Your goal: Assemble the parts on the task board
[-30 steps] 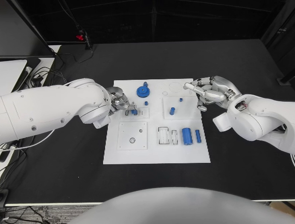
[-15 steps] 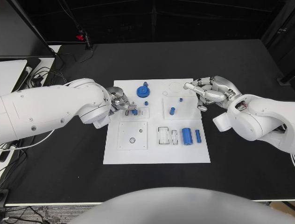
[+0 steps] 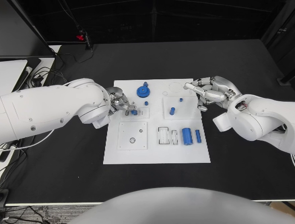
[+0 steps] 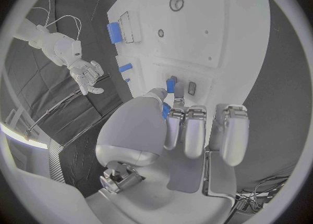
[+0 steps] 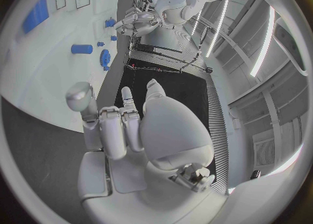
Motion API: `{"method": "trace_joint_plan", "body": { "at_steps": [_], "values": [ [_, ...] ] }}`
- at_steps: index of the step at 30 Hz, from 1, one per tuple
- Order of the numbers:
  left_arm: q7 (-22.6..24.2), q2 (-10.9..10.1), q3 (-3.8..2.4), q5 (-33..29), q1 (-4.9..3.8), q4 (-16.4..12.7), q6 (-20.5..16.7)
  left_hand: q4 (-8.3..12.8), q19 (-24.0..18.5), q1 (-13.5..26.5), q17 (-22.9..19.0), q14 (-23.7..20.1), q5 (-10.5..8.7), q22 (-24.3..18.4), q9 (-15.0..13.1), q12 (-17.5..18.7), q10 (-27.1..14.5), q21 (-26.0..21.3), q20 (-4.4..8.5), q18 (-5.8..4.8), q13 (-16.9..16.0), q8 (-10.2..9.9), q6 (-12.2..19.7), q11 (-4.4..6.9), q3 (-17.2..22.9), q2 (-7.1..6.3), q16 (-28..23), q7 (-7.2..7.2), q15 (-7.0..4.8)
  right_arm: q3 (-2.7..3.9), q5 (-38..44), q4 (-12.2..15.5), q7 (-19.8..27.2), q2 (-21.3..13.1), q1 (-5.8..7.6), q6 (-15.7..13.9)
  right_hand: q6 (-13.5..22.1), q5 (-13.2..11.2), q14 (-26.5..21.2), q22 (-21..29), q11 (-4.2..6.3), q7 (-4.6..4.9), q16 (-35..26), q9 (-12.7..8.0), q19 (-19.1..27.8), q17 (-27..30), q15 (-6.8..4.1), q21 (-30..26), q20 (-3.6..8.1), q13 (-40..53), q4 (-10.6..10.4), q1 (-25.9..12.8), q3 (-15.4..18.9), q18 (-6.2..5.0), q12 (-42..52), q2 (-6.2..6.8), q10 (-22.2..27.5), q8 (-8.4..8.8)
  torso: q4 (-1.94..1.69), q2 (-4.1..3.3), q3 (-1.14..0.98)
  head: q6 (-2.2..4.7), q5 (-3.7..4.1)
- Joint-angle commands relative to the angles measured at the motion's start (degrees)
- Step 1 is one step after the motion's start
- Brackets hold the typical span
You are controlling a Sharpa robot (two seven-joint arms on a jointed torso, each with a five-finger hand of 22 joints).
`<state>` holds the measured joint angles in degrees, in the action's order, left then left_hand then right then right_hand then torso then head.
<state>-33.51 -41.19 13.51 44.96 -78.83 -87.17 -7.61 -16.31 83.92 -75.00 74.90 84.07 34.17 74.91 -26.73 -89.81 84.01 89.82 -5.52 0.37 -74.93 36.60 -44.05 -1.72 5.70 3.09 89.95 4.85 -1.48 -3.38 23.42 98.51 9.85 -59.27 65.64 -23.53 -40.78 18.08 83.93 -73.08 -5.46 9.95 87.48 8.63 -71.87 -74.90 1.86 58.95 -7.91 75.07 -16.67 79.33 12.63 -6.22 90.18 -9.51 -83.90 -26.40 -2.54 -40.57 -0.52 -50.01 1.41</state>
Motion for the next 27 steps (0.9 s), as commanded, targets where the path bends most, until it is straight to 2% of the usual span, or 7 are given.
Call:
{"method": "trace_joint_plan", "body": {
  "at_steps": [1,17,27],
  "values": [
    [0.2,-0.1,-0.04,0.2,-0.06,-0.2,0.5,0.2,6.1,-0.8,15.1,5.9,0.08,15.1,-0.2,-0.2,6.0,0.2,0.48,-0.37,-15.1,0.4,-0.4,0.45,0.3,0.02,0.0,-0.22,-0.4,0.02,0.0,0.0,0.2,0.1,0.06,0.2,0.4,0.1,3.2,0.0,-0.15,0.08,-0.1,0.0,0.4,-10.4,0.0,-0.2,-0.11,14.9,0.0,0.1,0.3,-1.11,-0.2,-0.49,-6.1,-0.21,-0.02,-0.04,0.01,0.01,-0.01],
    [0.2,0.1,-0.04,0.2,-0.06,0.1,0.6,0.2,6.1,-1.4,15.1,5.9,0.02,15.1,-0.3,-0.2,6.0,0.2,0.55,-0.37,-15.1,0.6,-0.3,0.51,0.4,-0.03,0.0,-0.26,-0.47,0.02,0.0,0.0,0.2,0.1,0.06,0.3,0.4,0.1,3.2,0.0,-0.15,0.08,-0.1,0.0,0.4,-10.4,0.0,-0.2,-0.11,14.9,0.0,0.1,0.3,-1.11,-0.2,-0.49,-6.1,-0.21,0.04,-0.02,0.01,0.01,-0.04],
    [-0.2,0.5,-0.04,0.2,-0.06,0.5,2.5,-0.3,6.1,-1.2,15.1,5.9,-0.28,15.1,-0.3,-0.2,6.0,0.2,0.61,-0.37,-15.1,0.4,0.2,0.35,0.2,-0.08,0.0,-0.02,-0.47,0.02,0.0,0.0,0.0,0.1,0.06,0.3,0.4,0.1,3.2,0.0,-0.15,0.08,-0.1,0.0,0.4,-10.4,0.0,-0.2,-0.11,14.9,0.0,0.1,0.3,-1.11,-0.2,-0.49,-6.1,-0.21,0.01,-0.04,-0.01,0.01,0.01]
  ]
}}
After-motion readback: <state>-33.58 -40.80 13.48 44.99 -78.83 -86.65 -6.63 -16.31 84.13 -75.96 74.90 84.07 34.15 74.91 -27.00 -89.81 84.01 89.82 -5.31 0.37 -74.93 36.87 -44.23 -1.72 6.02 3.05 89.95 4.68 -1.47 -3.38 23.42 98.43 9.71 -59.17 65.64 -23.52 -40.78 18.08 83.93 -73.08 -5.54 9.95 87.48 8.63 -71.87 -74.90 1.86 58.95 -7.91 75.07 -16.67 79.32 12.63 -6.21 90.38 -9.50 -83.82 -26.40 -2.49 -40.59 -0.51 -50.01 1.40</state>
